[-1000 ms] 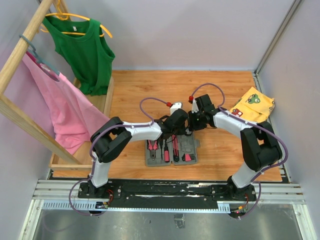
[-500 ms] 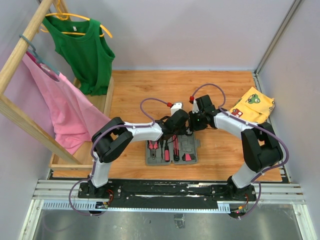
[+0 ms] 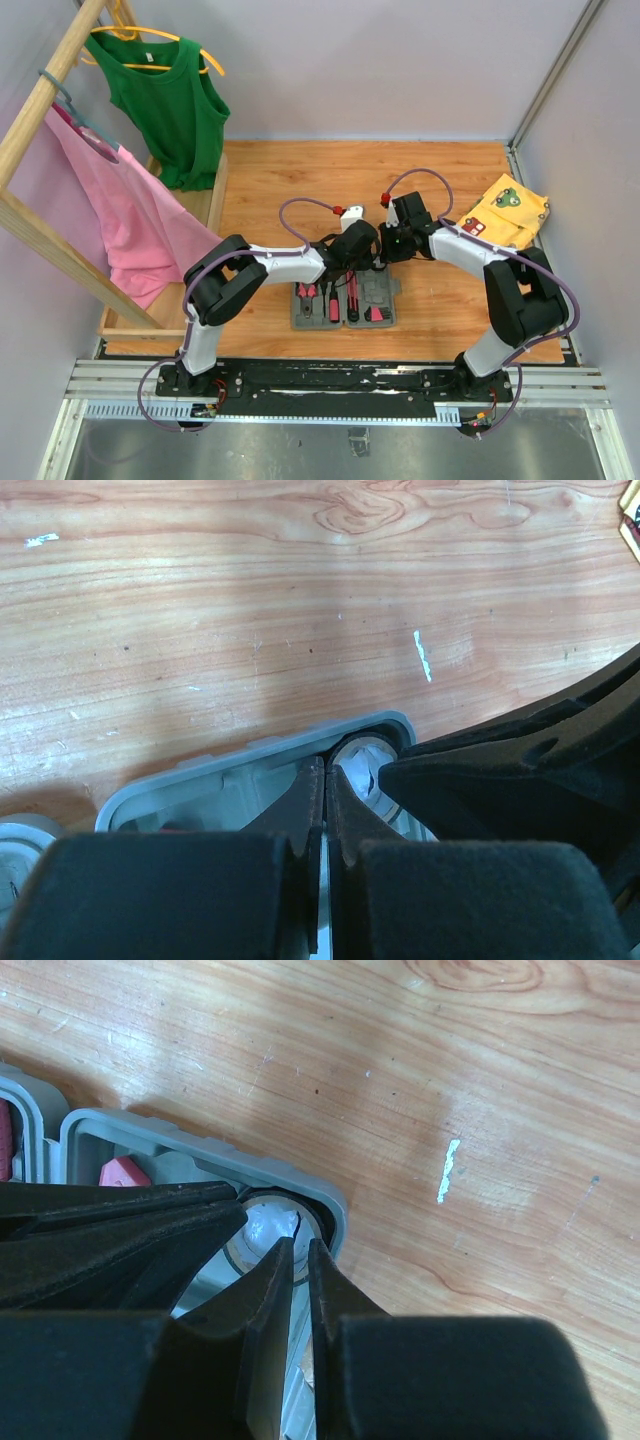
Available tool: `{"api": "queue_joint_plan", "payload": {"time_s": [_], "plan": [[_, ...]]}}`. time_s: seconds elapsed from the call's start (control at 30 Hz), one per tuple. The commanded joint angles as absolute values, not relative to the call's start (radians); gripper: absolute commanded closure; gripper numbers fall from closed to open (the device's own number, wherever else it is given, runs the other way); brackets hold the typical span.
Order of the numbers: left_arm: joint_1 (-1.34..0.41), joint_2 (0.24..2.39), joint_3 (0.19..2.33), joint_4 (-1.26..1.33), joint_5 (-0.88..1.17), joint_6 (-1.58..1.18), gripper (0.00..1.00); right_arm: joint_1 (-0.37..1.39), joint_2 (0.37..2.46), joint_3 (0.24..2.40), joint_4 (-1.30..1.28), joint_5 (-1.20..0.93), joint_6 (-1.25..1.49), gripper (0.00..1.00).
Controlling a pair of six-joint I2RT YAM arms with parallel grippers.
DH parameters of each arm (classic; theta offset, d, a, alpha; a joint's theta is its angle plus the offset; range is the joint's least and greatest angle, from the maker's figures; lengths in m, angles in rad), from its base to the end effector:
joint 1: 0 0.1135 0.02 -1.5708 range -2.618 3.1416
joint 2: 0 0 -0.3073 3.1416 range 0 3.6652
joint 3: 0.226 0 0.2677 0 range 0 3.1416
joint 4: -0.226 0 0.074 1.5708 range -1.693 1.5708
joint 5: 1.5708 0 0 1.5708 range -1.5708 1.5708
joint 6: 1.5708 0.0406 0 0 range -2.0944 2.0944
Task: Sort the tools into containers
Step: Adjust the engineering item in the storage box.
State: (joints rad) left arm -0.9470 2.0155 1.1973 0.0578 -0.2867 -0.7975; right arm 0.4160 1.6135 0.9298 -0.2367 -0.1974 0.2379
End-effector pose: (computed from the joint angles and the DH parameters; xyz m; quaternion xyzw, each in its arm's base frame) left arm 0.2758 -0.3635 0.1636 0.0118 0.9113 -0.2143 0.3515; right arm 0.3098 0.1456 0.2117 -0.1152 0.9364 0.1905 0.2711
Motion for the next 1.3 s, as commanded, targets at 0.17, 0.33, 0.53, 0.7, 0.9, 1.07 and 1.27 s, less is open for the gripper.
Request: {"api": "queue_joint_plan", "payload": {"time_s": [0.17, 0.33, 0.53, 0.7, 0.9, 1.07, 1.27], "plan": [[-0.968, 2.226, 1.056, -0.282, -0.267, -0.772, 1.00, 0.447, 1.612, 0.871, -0.309, -0.204, 0.263, 0.88], [-0.969, 2.217, 1.043, -0.281, -0.270, -0.774, 0.99, 0.461, 1.583, 0.858, -0.295, -0.210, 0.265, 0.88], [-0.969, 2.133, 1.037, -0.262, -0.277, -0.762, 0.99, 0.462, 1.538, 0.891, -0.307, -0.222, 0.256, 0.88], [-0.969, 2.063, 1.108, -0.276, -0.278, -0.714, 1.00, 0.461, 1.545, 0.943, -0.333, -0.212, 0.248, 0.87], [-0.969, 2.014, 1.215, -0.315, -0.296, -0.677, 1.00, 0.460, 1.559, 0.971, -0.347, -0.189, 0.243, 0.87], [-0.969, 1.984, 1.258, -0.332, -0.292, -0.658, 0.99, 0.458, 1.565, 0.981, -0.351, -0.178, 0.238, 0.87], [-0.969, 1.950, 1.282, -0.320, -0.269, -0.646, 0.91, 0.457, 1.584, 0.986, -0.350, -0.178, 0.236, 0.87]]}}
